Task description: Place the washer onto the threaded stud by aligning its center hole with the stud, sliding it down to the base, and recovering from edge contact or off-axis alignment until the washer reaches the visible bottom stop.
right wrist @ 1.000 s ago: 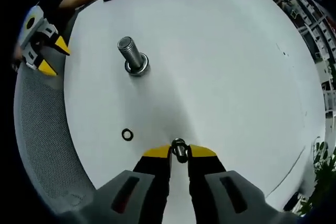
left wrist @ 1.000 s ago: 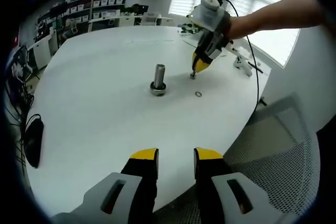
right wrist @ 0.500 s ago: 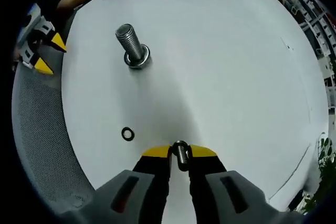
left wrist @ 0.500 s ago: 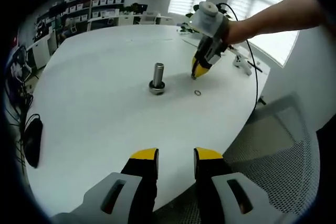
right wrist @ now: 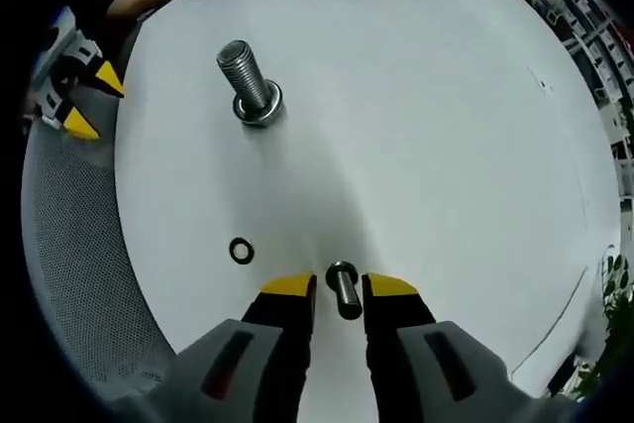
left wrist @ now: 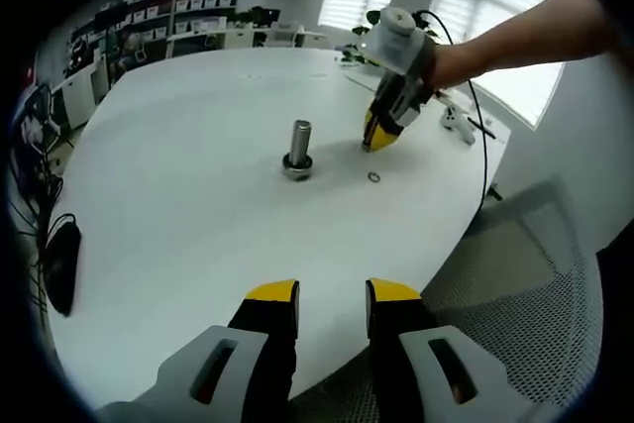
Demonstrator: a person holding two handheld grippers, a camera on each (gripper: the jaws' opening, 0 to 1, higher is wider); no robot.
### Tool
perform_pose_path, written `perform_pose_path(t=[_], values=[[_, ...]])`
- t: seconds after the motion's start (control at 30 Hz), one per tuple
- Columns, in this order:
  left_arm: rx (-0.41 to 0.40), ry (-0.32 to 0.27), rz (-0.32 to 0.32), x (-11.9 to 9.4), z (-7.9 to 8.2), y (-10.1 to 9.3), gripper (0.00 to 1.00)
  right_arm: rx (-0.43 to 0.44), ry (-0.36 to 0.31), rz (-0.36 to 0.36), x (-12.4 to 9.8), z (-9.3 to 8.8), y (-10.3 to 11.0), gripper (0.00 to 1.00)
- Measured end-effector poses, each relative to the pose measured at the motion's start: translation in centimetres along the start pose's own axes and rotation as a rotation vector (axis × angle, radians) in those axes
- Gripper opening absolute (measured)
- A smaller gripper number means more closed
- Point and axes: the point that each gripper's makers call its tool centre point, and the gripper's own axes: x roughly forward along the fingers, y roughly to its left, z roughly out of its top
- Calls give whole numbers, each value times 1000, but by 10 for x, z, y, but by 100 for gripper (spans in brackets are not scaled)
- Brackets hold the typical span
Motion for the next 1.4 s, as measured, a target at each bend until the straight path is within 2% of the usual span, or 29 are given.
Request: perform_pose_path(t=[0.3,0.67,1.07,1.3,1.4], values=[[-3,-10,-5,-1,2,-1,25,25,-6,-22,-5,-9,-4,29],[0,-12,-11,0,2,-2,25,68,-11,-36,-12,-29,0,31],[5,1,-31,0,-1,-6,25,107,-52,-46,-15,-35,9,31],[13,2,-31,0,0,-6,25,90,-19,-28,-8,-48,24,31],[8,0,-26,-1,0,-6,25,83,-11,-28,-8,-51,24,31]])
